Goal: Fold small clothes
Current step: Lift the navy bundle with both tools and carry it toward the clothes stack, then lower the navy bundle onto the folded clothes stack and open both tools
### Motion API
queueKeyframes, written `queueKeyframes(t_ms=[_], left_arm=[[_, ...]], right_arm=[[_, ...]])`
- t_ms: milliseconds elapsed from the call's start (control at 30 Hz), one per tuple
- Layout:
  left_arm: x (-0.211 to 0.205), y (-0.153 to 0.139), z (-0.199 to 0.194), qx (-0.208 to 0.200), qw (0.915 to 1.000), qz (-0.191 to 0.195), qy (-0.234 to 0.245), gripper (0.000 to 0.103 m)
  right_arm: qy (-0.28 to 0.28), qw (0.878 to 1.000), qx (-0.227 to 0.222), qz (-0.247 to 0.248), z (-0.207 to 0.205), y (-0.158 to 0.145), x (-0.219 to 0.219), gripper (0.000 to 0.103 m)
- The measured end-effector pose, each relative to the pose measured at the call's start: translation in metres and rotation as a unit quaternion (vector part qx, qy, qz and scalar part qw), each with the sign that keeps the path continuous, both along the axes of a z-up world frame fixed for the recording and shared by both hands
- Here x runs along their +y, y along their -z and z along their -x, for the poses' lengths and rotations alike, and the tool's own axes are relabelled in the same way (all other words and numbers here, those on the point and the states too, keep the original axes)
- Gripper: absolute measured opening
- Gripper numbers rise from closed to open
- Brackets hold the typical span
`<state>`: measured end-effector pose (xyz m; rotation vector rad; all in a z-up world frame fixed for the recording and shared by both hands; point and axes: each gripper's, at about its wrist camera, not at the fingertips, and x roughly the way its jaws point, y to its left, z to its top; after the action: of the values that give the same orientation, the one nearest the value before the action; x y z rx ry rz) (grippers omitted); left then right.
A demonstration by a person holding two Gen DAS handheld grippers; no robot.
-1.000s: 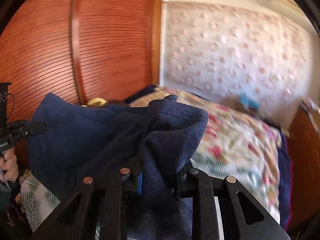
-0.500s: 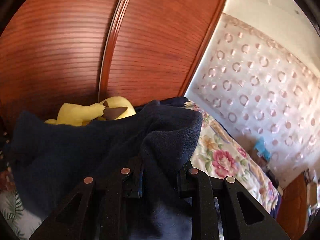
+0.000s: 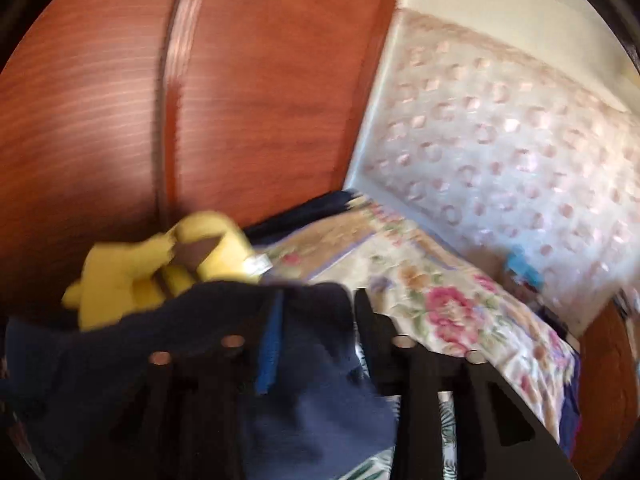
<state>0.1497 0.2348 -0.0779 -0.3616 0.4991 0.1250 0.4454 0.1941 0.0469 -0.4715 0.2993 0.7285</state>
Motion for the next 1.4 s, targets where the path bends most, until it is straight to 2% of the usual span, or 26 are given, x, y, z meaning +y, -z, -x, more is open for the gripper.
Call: queueKeyframes(t_ms=[33,167,267,400,467,567,667,800,867,933,1167,1233,1400], left_arm=[[-0.001,0.0,0.0,0.001,1.0,-0.001,-0.001,0.013],[0.001,0.003,0.0,0.003,1.0,-0.002,-0.007,0.013],[0.002,0.005,0.0,0.008,0.9999,-0.007,-0.013,0.015],[-0.002,0.006,0.0,0.016,0.9996,-0.019,-0.016,0.016],[-0.004,0.006,0.001,0.021,0.9992,-0.029,-0.018,0.018],[-0.008,0.003,0.003,0.027,0.9981,-0.049,-0.023,0.025],[-0.011,-0.001,0.01,0.028,0.9969,-0.067,-0.03,0.042],[-0.019,-0.011,0.023,0.023,0.9949,-0.094,-0.029,0.052],[-0.025,-0.015,0.028,0.019,0.9935,-0.109,-0.027,0.054],[-0.034,-0.021,0.035,0.012,0.9922,-0.122,-0.025,0.082],[-0.068,-0.044,0.058,-0.037,0.9867,-0.157,-0.017,0.085],[-0.079,-0.049,0.061,-0.041,0.9847,-0.169,-0.008,0.088],[-0.099,-0.052,0.065,-0.046,0.9843,-0.17,0.015,0.088]], right_arm=[[0.008,1.0,-0.002,-0.014,-0.001,-0.006,-0.004,0.052],[-0.031,0.998,0.035,-0.028,0.009,-0.009,-0.015,0.052],[-0.059,0.996,0.067,-0.015,0.019,0.011,-0.018,0.052],[-0.043,0.995,0.086,0.009,-0.001,0.039,-0.004,0.052],[-0.036,0.994,0.105,0.009,-0.017,0.048,0.001,0.056],[-0.04,0.992,0.12,-0.008,-0.03,0.047,-0.002,0.058],[-0.035,0.993,0.112,-0.024,-0.025,0.04,-0.007,0.058],[-0.027,0.994,0.097,-0.033,-0.002,0.039,-0.028,0.058],[-0.024,0.994,0.095,-0.046,0.015,0.044,-0.041,0.058],[-0.023,0.993,0.096,-0.059,0.037,0.051,-0.056,0.058],[-0.018,0.993,0.083,-0.087,0.104,0.047,-0.105,0.058],[-0.015,0.993,0.077,-0.093,0.127,0.046,-0.121,0.058],[0.007,0.991,0.062,-0.114,0.176,0.048,-0.164,0.058]])
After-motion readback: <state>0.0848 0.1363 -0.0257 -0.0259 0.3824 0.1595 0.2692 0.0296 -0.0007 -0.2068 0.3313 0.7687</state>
